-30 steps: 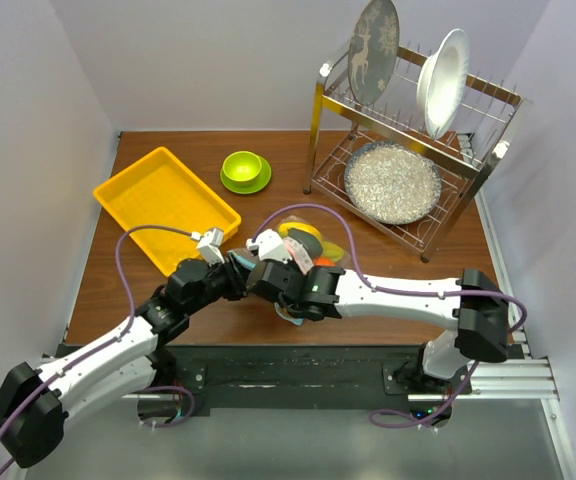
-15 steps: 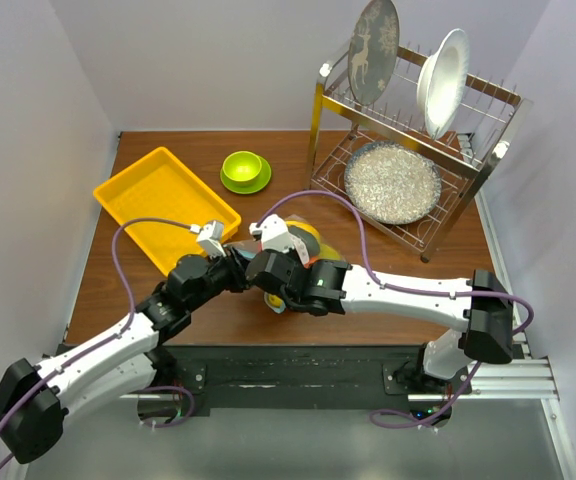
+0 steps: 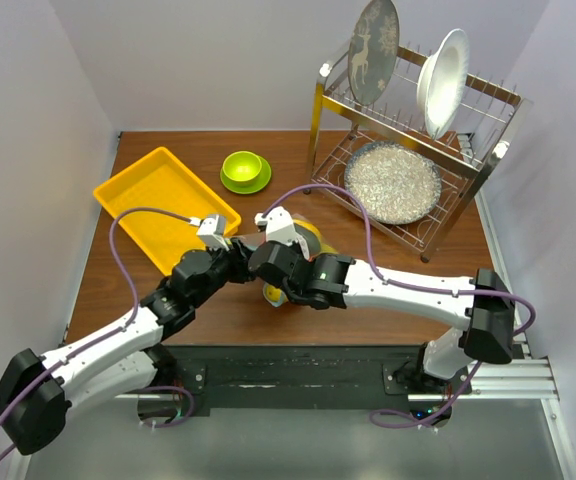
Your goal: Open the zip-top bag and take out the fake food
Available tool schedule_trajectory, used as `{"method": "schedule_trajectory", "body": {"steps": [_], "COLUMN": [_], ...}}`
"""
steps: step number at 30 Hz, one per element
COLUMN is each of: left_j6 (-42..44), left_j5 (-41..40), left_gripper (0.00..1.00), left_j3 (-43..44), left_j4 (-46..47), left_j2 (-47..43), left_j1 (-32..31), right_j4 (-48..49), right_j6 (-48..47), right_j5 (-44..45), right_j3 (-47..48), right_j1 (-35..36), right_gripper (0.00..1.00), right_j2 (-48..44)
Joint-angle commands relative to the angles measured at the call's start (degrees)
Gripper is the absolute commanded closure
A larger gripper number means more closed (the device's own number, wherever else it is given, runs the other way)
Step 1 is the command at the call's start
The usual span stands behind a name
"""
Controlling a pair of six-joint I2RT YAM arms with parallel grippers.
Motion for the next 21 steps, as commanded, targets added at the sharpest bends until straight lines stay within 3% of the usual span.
{"method": "schedule_trajectory", "body": {"steps": [1,11,17,21], "left_j6": [5.1,12.5,17.9,20.8], "left_j5": [-2.5,-3.3,-4.6,-2.3], "left_gripper": [0.47,0.50,0.35,0.30], "left_j3": [-0.9,-0.5,-2.0,-1.1], "left_j4": [8.3,16.6,23.3,24.8], "left_j2": [-1.2,4.9,6.0,8.5], "left_j1": [-0.5,-0.8,-0.9,-0.9], "right_j4": [2.7,2.5,1.1,1.5], "right_j6": [1.5,1.7,1.3,1.3], "right_j5": [0.4,0.3,-0.7,-1.9], "right_j3": [2.8,3.1,3.4,1.7], "right_j1": [-0.4,-0.4,-0.3,-0.4], "right_gripper": [1.00,1.00,1.00,1.00], "right_j2": [-3.2,-4.6,-4.9,-6.4]}}
